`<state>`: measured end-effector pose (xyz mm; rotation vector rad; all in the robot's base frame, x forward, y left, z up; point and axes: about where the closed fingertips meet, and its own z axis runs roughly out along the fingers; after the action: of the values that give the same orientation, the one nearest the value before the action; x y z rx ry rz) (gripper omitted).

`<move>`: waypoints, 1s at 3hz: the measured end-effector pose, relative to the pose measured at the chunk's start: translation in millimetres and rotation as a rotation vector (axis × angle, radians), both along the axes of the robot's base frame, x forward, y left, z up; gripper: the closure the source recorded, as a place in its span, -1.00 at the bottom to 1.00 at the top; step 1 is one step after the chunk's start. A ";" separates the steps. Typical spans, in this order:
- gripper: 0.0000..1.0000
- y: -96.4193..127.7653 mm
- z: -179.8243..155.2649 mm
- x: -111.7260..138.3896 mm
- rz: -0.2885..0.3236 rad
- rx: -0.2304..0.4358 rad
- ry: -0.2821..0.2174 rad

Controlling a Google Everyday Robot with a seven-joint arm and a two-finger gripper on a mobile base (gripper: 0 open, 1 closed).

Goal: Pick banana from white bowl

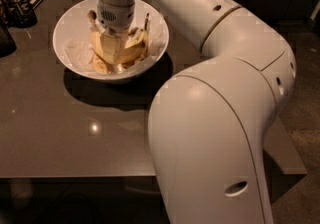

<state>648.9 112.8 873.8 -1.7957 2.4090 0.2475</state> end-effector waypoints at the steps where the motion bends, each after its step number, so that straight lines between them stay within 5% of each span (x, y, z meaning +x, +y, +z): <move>1: 0.99 0.0 0.0 0.0 0.000 0.000 0.000; 3: 1.00 0.0 37.6 -15.7 0.056 0.091 -0.106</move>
Offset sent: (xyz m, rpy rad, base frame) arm -0.0172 -0.0022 0.0273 0.0522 -0.0650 0.0458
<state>633.1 112.8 911.3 -1.7905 2.2414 0.2561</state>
